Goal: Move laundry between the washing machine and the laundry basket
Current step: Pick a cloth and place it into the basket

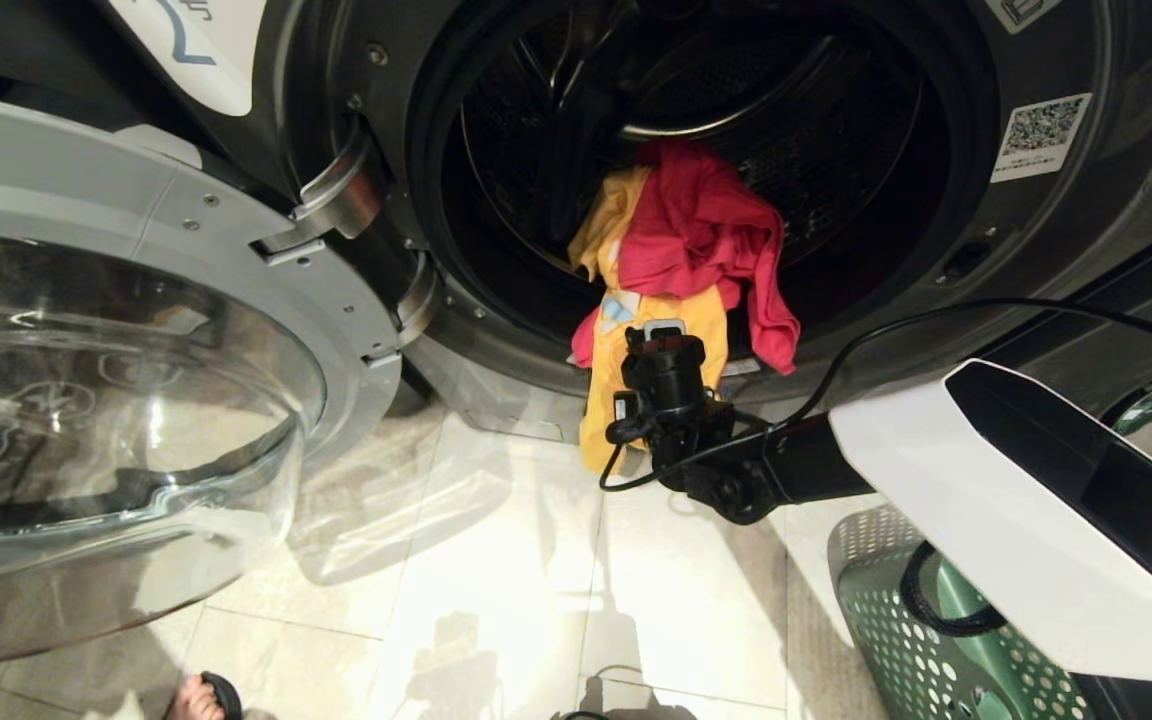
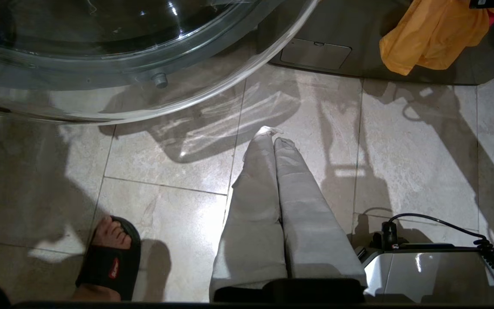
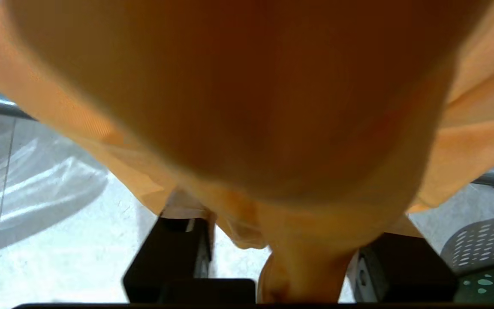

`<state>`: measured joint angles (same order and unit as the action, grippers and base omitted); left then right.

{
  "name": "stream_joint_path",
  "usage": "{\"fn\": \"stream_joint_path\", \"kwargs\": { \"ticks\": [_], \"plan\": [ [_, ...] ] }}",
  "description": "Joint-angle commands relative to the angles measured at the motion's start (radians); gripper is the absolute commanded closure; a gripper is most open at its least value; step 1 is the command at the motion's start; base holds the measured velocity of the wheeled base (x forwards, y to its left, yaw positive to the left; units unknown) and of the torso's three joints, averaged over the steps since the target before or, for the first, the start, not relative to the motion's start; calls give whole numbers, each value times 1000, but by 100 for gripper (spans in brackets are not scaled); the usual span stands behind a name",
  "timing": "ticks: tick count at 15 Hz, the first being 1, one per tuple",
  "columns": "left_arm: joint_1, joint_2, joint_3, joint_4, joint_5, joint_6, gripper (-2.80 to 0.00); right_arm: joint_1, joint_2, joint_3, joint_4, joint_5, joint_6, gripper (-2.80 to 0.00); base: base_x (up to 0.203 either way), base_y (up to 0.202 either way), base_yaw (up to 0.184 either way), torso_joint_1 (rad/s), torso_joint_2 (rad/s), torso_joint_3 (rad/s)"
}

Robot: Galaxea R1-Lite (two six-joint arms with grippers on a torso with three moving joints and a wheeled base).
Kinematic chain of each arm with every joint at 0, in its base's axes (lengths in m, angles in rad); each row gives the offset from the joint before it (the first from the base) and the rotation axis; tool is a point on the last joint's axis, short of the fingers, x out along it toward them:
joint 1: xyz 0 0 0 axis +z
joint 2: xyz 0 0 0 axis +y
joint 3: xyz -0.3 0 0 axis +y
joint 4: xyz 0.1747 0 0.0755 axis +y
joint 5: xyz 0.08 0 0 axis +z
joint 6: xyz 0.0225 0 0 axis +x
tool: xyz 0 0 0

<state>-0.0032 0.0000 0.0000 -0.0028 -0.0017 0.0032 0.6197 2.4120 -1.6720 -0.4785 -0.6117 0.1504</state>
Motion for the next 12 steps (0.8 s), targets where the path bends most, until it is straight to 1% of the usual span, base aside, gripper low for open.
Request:
{"fn": "stream_joint_path", "kwargs": {
  "ticks": [1,6,8,10,12],
  "plan": [
    [0,2,0,0,0,0,0,-6,4,-10,-3,-5,0,0,0,0,0,0,0,0],
    [0,2,0,0,0,0,0,-9,-117,-2,-13,-13,-6,0,0,0,0,0,0,0],
    [0,2,0,0,0,0,0,-9,-134,-24,-19,-31,-13,0,0,0,0,0,0,0],
    [0,1,0,0,0,0,0,-9,-120,-83,-53,-45,-44,0,0,0,0,0,0,0],
    [0,2,0,0,0,0,0,-9,-82,-170,-134,-47,-103,0,0,0,0,0,0,0]
  ]
}}
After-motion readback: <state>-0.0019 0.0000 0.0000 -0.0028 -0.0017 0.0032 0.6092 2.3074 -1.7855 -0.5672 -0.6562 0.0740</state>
